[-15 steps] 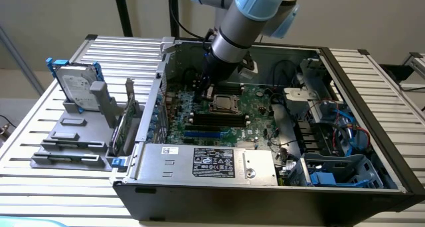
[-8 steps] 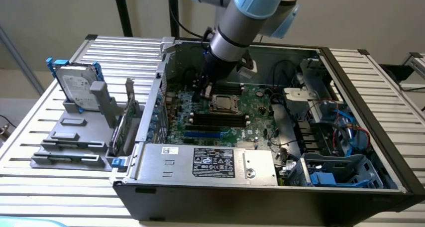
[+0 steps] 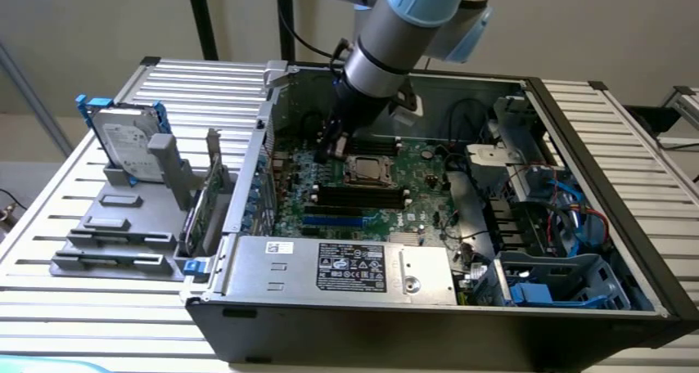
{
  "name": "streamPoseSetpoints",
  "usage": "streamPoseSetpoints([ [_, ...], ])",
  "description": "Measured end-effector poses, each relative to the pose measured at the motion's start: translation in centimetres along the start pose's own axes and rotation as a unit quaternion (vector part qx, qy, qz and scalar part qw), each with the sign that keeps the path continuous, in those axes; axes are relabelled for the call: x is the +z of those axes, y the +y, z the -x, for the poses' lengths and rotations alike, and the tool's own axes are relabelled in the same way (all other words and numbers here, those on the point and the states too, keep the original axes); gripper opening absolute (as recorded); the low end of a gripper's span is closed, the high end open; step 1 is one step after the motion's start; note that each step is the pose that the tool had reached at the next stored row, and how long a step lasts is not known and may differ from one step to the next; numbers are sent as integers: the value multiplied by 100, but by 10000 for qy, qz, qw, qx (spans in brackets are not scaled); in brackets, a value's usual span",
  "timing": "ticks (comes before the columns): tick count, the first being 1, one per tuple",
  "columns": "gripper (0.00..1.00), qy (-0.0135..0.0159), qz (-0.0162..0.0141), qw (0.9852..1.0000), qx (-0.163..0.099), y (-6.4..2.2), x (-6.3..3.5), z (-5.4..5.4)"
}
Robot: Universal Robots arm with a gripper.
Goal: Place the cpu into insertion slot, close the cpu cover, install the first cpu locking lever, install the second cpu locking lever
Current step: 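Install the first cpu locking lever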
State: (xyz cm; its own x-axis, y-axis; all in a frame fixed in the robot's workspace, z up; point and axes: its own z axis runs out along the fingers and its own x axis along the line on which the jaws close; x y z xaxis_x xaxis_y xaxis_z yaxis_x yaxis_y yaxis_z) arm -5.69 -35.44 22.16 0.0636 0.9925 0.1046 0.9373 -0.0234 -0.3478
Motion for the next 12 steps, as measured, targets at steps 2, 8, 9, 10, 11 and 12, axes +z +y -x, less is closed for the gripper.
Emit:
streamPoseSetpoints([
  [2, 11, 64, -2, 10000, 19, -6, -14, 0],
  [8, 11, 270, -3, 9996, 85, -29, -67, -1],
  [9, 11, 297, -1, 9995, 107, -32, -75, -2],
  [10, 11, 320, 2, 9994, 132, -35, -82, -3],
  [11, 11, 341, 6, 9993, 161, -38, -89, -4],
  [12, 11, 360, 10, 9992, 195, -40, -95, -4],
])
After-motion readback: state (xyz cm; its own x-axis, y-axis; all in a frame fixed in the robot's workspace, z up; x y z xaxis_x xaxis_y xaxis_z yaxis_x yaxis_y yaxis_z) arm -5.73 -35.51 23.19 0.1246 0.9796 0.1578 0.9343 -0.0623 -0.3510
